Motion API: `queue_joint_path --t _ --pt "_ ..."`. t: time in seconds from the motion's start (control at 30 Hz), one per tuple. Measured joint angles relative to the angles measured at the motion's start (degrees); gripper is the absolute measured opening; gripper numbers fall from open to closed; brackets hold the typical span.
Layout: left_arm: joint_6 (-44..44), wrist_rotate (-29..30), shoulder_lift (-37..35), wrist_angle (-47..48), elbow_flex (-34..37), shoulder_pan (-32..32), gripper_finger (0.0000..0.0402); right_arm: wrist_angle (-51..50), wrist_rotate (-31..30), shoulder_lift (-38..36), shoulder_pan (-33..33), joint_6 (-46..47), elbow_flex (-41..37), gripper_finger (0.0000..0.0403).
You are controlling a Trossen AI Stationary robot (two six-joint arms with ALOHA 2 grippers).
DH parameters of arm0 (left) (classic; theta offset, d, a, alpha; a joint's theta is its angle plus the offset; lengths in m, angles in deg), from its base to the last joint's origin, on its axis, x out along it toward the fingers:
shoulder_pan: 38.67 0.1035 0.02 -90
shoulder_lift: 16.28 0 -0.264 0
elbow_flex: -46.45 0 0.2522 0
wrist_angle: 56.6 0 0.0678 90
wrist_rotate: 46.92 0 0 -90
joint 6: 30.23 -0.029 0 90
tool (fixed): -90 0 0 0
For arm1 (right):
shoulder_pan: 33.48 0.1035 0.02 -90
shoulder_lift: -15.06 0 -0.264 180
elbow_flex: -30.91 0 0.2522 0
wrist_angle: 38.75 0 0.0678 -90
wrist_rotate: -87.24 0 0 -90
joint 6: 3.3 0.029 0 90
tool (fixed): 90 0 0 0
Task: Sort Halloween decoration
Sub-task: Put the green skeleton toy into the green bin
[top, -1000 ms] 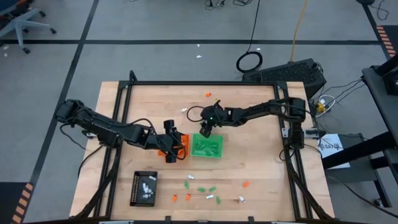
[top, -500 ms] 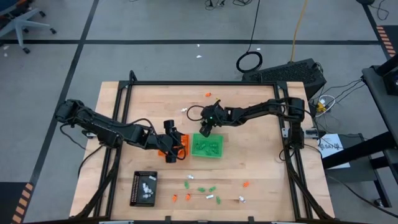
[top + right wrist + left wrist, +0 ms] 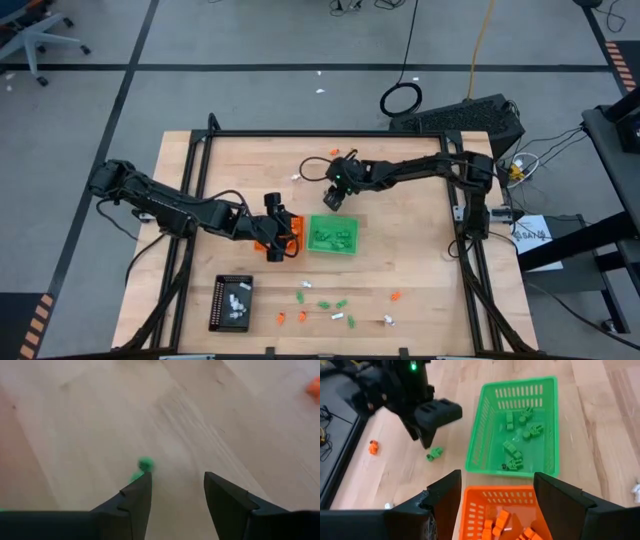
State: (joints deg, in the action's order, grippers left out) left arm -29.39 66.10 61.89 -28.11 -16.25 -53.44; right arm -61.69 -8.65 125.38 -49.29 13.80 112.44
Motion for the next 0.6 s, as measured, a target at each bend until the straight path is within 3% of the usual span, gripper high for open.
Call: queue_joint_path --t 0.6 --pt "-0.22 0.02 0.0 -0.18 0.01 0.04 0.0246 -7.73 2.95 7.59 0.28 -3.06 9.61 0.0149"
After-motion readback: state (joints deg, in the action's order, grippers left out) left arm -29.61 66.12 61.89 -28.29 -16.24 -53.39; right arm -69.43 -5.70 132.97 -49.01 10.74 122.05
